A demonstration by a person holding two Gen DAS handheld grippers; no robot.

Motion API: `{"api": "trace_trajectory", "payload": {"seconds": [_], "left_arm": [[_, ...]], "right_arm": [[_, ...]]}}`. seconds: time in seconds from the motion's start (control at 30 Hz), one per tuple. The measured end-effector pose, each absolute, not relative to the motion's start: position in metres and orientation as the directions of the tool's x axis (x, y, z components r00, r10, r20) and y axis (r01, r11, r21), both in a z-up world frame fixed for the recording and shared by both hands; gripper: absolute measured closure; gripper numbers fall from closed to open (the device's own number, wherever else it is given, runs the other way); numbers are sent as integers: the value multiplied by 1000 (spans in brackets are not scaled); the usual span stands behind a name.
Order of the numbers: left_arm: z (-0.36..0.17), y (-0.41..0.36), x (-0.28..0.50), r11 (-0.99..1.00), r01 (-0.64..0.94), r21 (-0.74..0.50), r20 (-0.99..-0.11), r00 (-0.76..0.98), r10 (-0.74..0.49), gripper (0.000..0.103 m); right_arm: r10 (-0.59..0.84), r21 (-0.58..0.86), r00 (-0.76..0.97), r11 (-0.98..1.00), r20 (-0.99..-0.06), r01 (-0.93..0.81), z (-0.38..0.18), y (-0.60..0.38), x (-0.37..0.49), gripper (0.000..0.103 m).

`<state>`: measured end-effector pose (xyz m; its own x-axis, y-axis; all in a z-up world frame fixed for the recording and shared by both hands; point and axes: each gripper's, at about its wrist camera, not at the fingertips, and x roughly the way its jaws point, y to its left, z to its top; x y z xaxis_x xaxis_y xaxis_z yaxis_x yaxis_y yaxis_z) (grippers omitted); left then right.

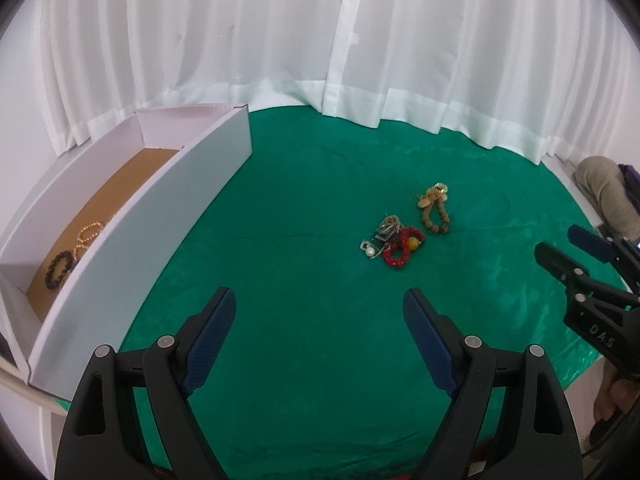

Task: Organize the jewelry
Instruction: 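Withdraw both tools from the box back over the table, then move both tools toward the remaining jewelry pile on the cloth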

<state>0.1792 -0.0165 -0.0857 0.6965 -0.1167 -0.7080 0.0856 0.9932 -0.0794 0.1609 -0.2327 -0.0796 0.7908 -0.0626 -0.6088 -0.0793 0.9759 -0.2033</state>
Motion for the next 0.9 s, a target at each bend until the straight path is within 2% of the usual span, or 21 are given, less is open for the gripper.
{"api": "trace_trajectory", "payload": {"seconds": [0.13, 0.3, 0.53, 0.73, 0.9], "left_arm": [[-108, -20, 177, 995, 68, -79, -716, 690, -105, 14], [-143, -26, 177, 994, 68, -86, -711, 695, -109, 14], [-166, -34, 223, 993, 113, 17, -731, 679, -65, 14], [-172, -14, 228, 995, 87, -57, -743, 662, -101, 14], [-178, -5, 216, 988, 80, -129, -771, 619, -151, 14]], "right_arm": [[-29, -127, 787, 990, -617, -63, -88, -243, 154, 42], [-42, -99, 821, 995, -570, -18, -109, -256, 143, 42], [-97, -59, 755, 995, -649, 77, -141, -294, 178, 42], [-128, -43, 729, 990, -673, 134, -146, -310, 182, 42], [-62, 0, 711, 996, -701, 87, -146, -298, 183, 42]]}}
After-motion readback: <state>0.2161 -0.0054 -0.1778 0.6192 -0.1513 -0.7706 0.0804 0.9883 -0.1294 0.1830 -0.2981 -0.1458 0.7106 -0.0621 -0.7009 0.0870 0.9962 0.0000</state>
